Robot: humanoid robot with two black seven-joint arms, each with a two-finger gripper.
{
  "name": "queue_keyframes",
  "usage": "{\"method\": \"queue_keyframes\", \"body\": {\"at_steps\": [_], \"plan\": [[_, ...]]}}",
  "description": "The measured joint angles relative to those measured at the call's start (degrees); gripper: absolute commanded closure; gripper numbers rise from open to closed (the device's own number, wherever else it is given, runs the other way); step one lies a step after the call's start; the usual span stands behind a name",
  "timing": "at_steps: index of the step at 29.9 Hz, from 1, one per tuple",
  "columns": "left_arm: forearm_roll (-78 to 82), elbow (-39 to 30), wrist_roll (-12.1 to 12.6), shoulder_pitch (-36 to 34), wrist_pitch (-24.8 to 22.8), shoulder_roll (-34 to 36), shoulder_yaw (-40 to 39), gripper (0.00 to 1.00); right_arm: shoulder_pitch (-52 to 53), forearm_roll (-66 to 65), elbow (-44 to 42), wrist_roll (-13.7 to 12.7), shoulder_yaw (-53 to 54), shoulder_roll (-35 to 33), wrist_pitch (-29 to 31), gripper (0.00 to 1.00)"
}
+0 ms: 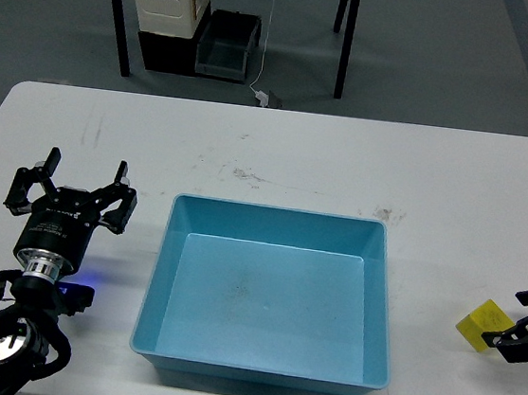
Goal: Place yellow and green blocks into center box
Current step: 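Lower the right gripper onto the yellow cube and close it, then lift the yellow cube with the right gripper and carry it over the tub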
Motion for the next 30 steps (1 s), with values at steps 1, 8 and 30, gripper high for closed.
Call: {"method": "queue_keyframes", "body": {"at_steps": [1,8,30], "plan": [[0.00,0.05,0.00,0.01,0.00,0.00,0.00,0.00,0.01,0.00,-0.42,0.00,-0.16,0.50,0.00,0.01],[0.00,0.50,0.00,0.08,0.00,-0.01,0.00,0.00,0.12,0.06,-3.00,0.00,-0.36,3.79,0.00,0.03],[0.00,1.31,0.00,0.12,-0.35,-0.01,0.00,0.00,-2.74,-0.02,-4.72,0.00,-0.46,4.34,-4.51,0.85]]}}
